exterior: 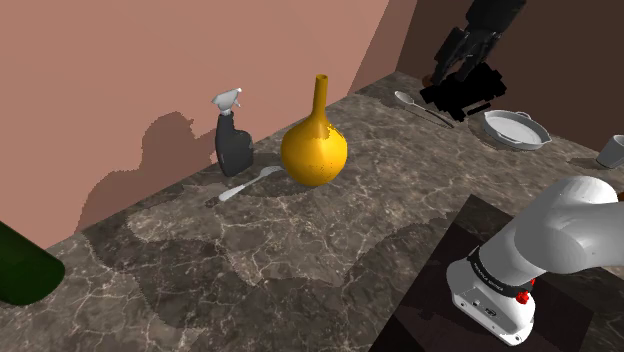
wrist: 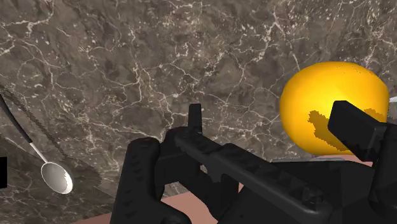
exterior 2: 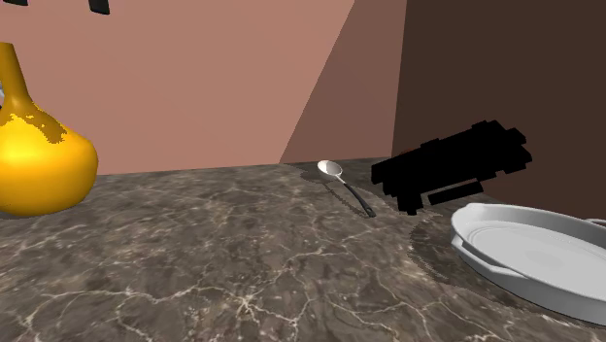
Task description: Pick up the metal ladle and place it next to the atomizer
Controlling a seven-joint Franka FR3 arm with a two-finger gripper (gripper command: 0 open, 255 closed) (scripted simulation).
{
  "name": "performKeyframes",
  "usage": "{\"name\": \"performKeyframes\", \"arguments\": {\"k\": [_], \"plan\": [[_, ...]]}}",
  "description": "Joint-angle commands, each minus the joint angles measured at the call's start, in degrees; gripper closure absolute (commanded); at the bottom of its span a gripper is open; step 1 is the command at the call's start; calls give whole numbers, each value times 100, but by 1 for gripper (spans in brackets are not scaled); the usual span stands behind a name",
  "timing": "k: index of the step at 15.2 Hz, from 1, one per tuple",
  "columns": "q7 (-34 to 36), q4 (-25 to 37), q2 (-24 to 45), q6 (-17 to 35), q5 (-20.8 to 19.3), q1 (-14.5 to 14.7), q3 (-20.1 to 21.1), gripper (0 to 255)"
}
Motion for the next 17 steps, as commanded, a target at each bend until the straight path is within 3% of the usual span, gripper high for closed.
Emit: {"name": "performKeyframes", "arguments": {"k": [1, 9, 17], "plan": [[0, 0, 0, 0, 0, 0, 0, 0], [-1046, -398, 640, 925, -598, -190, -706, 0], [-2043, -332, 1723, 1915, -1015, -337, -1417, 0]]}}
